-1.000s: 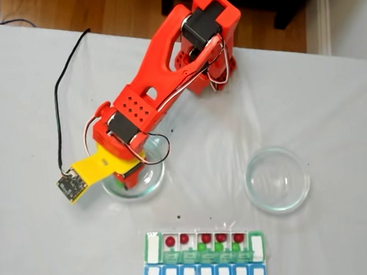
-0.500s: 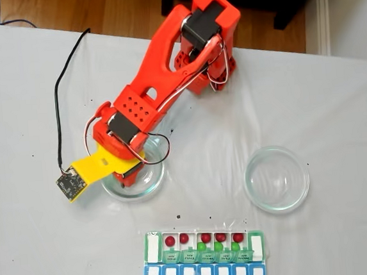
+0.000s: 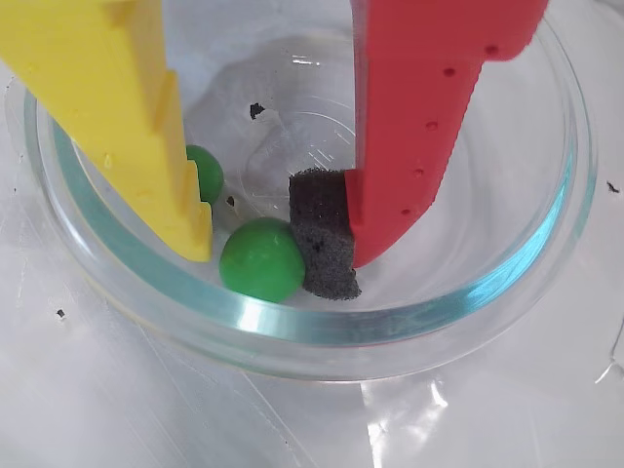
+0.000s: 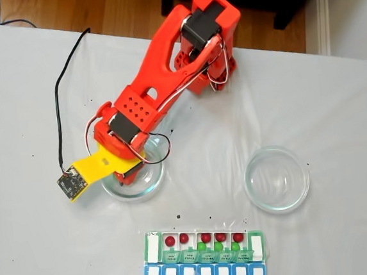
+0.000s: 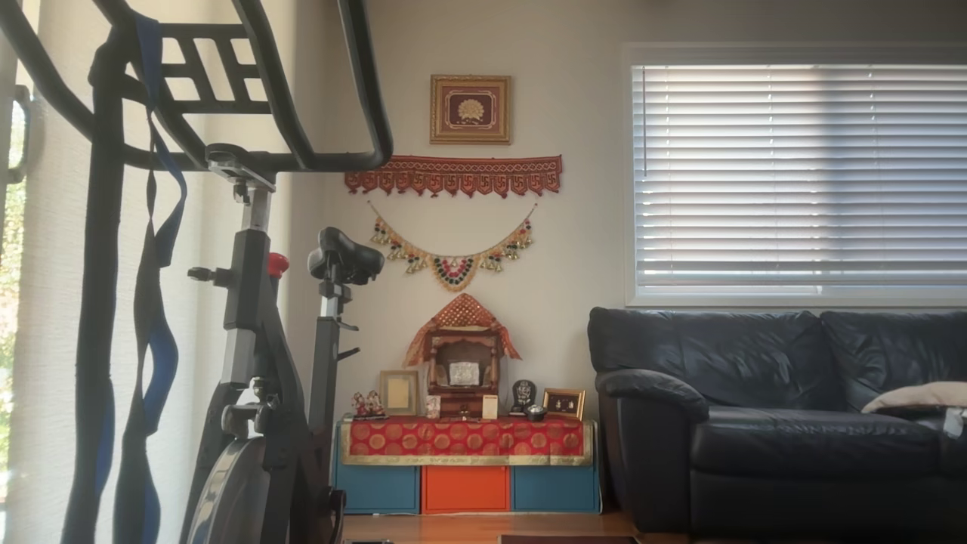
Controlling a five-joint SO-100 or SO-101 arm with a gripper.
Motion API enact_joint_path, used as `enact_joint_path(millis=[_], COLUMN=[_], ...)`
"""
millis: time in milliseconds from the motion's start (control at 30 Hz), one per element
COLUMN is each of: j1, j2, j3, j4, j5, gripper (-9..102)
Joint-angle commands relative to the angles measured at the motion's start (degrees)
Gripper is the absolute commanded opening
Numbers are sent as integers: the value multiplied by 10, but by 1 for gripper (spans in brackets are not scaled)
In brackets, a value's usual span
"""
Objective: Sort medicines into box.
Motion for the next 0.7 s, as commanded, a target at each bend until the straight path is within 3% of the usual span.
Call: enact_joint_path(millis=[0,667], j1=[4,0], j2=[51,53], j3=[-7,2], j4=[-9,-25], j5=[-2,7], gripper=[14,6])
